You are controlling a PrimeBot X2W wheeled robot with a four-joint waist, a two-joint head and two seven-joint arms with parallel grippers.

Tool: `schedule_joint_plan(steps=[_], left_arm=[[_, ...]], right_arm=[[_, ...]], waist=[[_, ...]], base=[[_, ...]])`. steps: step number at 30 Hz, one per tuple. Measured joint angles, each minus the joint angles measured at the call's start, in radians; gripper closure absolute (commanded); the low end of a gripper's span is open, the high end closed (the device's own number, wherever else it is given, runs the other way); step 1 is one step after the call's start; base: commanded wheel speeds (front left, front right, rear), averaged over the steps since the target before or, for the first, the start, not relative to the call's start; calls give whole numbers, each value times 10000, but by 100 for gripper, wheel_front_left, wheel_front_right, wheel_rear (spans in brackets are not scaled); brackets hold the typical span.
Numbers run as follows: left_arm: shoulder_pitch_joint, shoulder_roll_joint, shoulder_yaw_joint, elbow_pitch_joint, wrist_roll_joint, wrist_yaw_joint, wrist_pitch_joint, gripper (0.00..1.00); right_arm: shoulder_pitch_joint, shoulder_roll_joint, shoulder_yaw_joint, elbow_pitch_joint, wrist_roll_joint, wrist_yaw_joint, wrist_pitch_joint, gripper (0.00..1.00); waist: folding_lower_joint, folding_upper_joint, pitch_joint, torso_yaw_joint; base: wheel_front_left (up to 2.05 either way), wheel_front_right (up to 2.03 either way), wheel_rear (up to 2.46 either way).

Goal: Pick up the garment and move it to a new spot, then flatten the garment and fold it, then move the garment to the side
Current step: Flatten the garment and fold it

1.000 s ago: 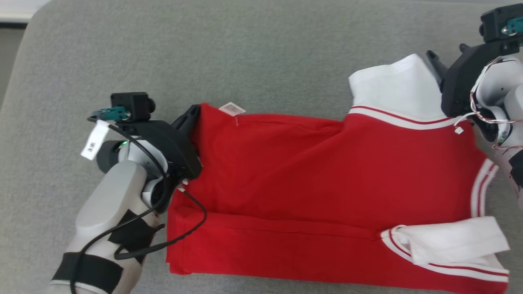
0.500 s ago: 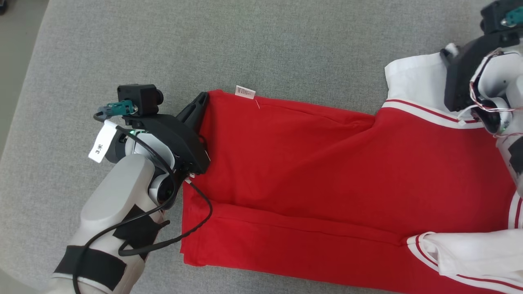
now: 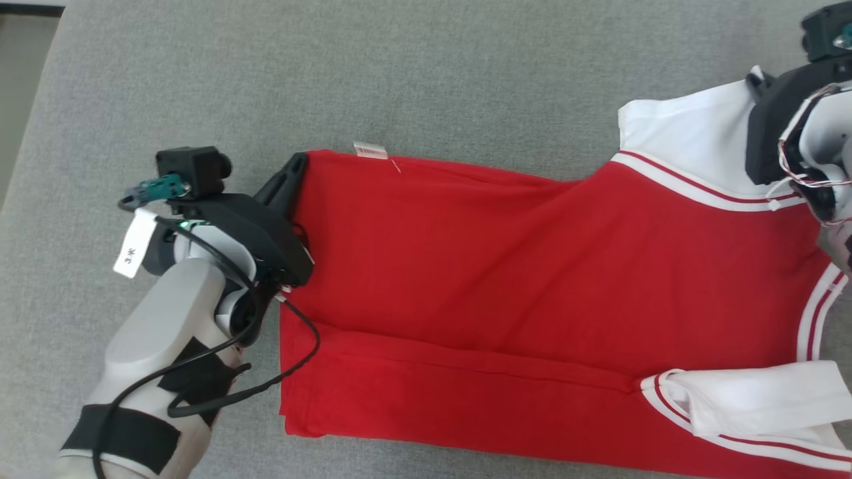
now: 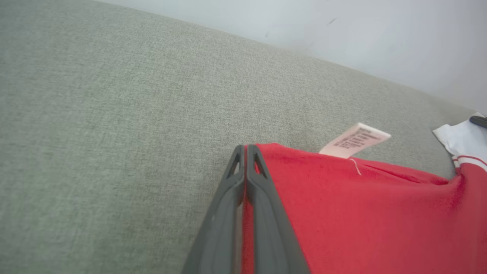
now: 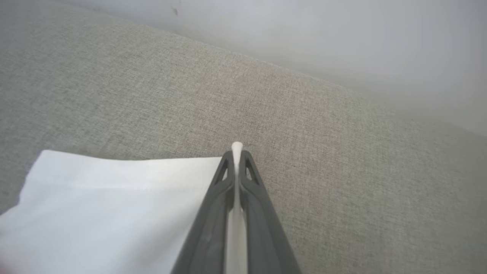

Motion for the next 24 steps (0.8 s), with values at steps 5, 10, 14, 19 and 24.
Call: schedule_joint_plan(steps=[5, 10, 14, 19, 24], left_arm=[[0, 268, -40, 79, -71, 0, -265, 100], [-1, 385, -67, 153, -150, 0, -447, 100], [5, 443, -207, 234, -180, 0, -610, 100], [223, 583, -313, 253, -460, 0, -878, 100], [583, 863, -408, 232, -491, 0, -1106, 100]], right_arm=[[-43, -111, -42, 111, -27, 86, -686, 100], [-211, 56, -48, 198, -25, 163, -1308, 100], [-188, 324, -169, 343, 127, 245, -1797, 100], [-9, 453, -295, 320, 328, 265, -2550, 100], [572, 602, -322, 71, 640, 336, -3292, 100]], waist=[[0, 0, -226, -213], [-1, 0, -464, -473], [0, 0, -685, -640], [-1, 0, -987, -797], [-1, 0, -1272, -968]], base=[[0, 0, 0], [0, 0, 0], [0, 0, 0], [0, 0, 0], [0, 0, 0]])
